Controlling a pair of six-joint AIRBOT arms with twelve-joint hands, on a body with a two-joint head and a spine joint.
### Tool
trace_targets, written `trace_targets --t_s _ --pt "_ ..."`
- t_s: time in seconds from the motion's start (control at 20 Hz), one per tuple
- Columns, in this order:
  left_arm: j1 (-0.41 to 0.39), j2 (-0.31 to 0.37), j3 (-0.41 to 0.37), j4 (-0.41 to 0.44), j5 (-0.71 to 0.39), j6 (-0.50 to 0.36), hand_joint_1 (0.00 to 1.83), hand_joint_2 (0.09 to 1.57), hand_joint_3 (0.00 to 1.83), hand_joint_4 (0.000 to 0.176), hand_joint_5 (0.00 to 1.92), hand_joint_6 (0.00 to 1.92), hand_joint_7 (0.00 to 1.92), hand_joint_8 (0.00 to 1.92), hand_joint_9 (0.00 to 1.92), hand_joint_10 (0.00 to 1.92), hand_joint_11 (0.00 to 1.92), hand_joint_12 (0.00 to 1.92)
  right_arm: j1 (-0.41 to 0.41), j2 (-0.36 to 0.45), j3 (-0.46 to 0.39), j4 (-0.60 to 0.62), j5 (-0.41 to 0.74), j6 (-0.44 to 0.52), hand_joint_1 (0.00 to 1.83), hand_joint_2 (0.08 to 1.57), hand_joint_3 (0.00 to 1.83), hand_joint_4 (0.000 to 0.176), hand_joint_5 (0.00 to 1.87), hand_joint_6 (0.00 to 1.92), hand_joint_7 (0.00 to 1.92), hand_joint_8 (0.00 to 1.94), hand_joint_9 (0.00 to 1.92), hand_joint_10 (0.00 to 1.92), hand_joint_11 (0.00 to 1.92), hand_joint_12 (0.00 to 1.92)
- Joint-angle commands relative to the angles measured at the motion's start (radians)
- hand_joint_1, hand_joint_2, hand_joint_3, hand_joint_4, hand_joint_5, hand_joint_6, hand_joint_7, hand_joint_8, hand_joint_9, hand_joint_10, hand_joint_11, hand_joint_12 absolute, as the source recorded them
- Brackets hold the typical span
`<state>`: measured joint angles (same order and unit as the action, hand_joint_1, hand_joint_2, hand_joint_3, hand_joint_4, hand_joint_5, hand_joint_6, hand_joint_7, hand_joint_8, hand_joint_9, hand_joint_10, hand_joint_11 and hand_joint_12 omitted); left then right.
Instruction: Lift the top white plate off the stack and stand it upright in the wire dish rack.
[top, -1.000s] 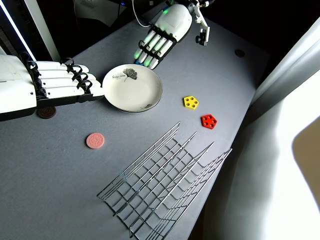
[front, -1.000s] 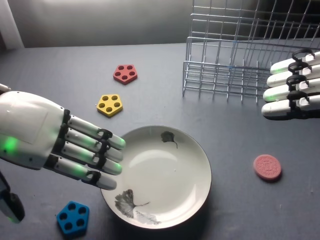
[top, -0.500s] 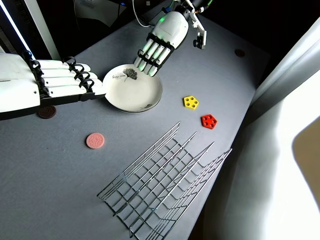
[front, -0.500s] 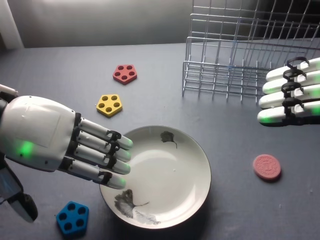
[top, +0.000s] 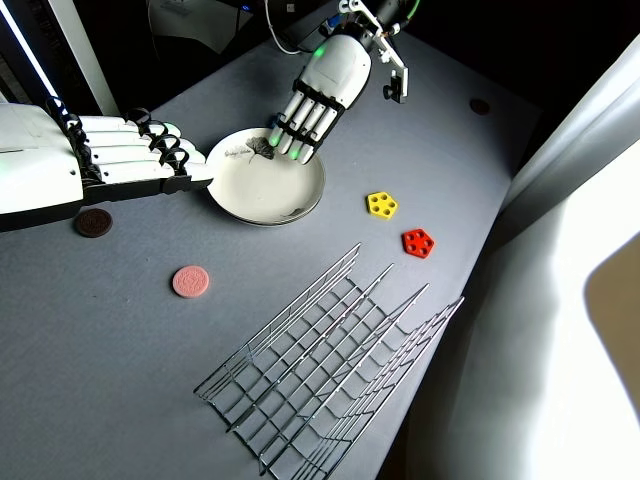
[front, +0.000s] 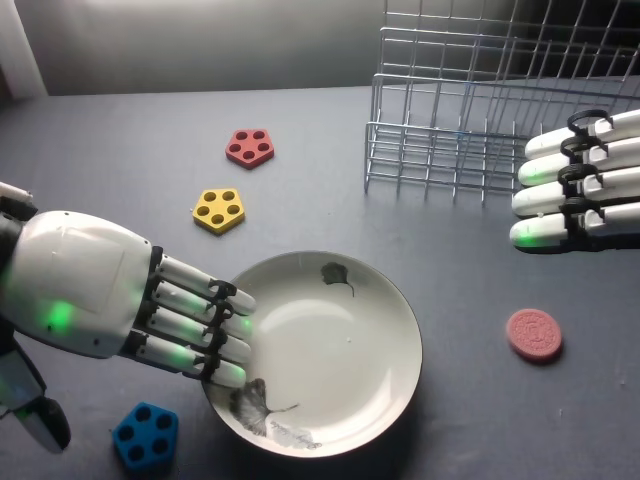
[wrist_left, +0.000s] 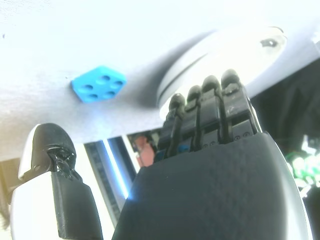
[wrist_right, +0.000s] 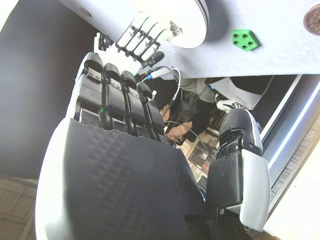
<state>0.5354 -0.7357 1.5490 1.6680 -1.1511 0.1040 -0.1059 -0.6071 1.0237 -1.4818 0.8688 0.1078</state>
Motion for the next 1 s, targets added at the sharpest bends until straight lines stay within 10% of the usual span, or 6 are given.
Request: trace_targets --t_s 0.0,0.95 --pt "-0.012 -0.004 -0.006 -0.058 -0.04 0.001 0.33 0.94 0.0 0.0 0.0 0.0 0.0 0.0 0.0 0.0 0.0 0.0 0.002 0.008 -0.003 0.074 0.033 -0.002 0.33 1.07 0.0 0.0 0.0 0.0 0.0 0.0 0.0 0.0 0.02 0.01" --pt "0.042 -0.022 -0.051 -0.063 0.047 0.001 0.37 0.95 0.0 0.0 0.0 0.0 0.0 0.0 0.0 0.0 0.0 0.0 -0.007 -0.013 0.004 0.073 0.032 -0.036 0.41 1.07 0.0 0.0 0.0 0.0 0.0 0.0 0.0 0.0 0.04 0.02"
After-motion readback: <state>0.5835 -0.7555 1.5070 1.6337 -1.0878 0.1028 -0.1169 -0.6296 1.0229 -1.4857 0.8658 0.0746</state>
